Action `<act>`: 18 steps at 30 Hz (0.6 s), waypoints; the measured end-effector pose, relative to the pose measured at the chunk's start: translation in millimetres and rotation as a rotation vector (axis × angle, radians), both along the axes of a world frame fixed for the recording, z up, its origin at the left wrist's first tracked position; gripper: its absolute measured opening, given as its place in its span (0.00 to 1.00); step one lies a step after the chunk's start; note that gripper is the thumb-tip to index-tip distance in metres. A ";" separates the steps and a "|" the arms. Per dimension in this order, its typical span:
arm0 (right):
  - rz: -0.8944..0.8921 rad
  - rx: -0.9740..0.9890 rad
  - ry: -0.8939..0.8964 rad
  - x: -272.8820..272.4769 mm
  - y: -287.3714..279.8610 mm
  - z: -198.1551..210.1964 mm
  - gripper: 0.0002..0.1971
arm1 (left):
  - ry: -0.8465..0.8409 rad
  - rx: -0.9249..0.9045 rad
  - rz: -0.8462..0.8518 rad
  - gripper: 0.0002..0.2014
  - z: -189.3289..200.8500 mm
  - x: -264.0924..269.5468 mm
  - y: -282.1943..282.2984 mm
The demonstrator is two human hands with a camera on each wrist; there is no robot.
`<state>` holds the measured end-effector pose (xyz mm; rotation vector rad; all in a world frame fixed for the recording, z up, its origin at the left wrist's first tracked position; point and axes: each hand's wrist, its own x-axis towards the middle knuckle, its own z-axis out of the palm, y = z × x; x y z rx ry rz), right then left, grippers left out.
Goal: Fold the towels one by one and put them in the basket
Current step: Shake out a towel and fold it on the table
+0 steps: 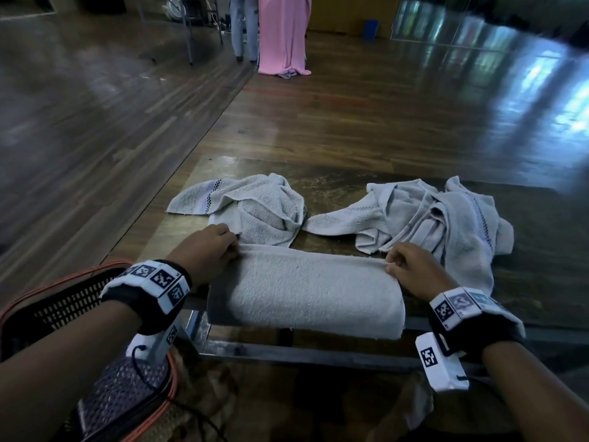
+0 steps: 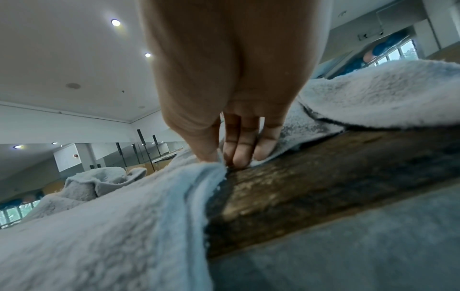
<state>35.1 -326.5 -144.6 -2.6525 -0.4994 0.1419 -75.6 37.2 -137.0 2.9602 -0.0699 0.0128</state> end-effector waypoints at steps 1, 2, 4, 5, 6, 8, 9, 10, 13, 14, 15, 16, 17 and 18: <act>-0.007 0.016 0.007 -0.7 -1.3 0.7 0.04 | -0.009 0.000 0.010 0.08 0.8 0.3 -0.3; -0.018 0.036 0.019 -0.9 -3.1 1.5 0.03 | -0.024 -0.010 0.024 0.06 1.5 0.8 -0.7; -0.045 0.077 0.046 -0.8 -6.3 2.7 0.03 | -0.039 -0.036 0.049 0.03 2.2 1.7 -2.1; -0.057 0.087 0.051 -0.8 -7.1 3.3 0.03 | -0.033 -0.046 0.058 0.03 2.0 2.2 -3.0; -0.064 0.088 0.049 -0.8 -7.0 3.7 0.03 | -0.021 -0.052 0.065 0.03 1.6 2.2 -4.0; -0.054 0.058 0.029 -0.7 -4.5 4.2 0.03 | -0.004 -0.040 0.064 0.04 -0.5 2.7 -4.7; -0.043 0.034 0.022 -0.3 -3.0 4.2 0.02 | 0.000 -0.016 0.057 0.04 -2.1 3.6 -4.5; -0.030 0.009 0.020 0.2 -1.2 3.8 0.03 | 0.002 0.010 0.045 0.05 -3.5 4.6 -3.9; 0.026 -0.083 0.027 1.6 0.6 1.0 0.12 | 0.011 0.015 0.028 0.07 -4.8 7.3 0.0; 0.040 -0.123 0.035 2.3 1.0 0.3 0.15 | 0.016 0.000 0.028 0.09 -4.2 7.7 1.5; 0.050 -0.160 0.042 2.6 1.2 -0.3 0.16 | 0.018 -0.007 0.023 0.11 -3.8 7.5 2.5; 0.052 -0.186 0.050 2.4 1.6 -0.5 0.16 | 0.016 -0.004 0.012 0.13 -3.3 7.8 3.2; 0.050 -0.193 0.054 2.4 1.8 -0.3 0.15 | 0.012 0.009 -0.004 0.13 -2.5 8.1 3.7; 0.046 -0.188 0.056 1.9 2.0 0.3 0.13 | 0.006 0.024 -0.021 0.12 -1.6 8.2 3.7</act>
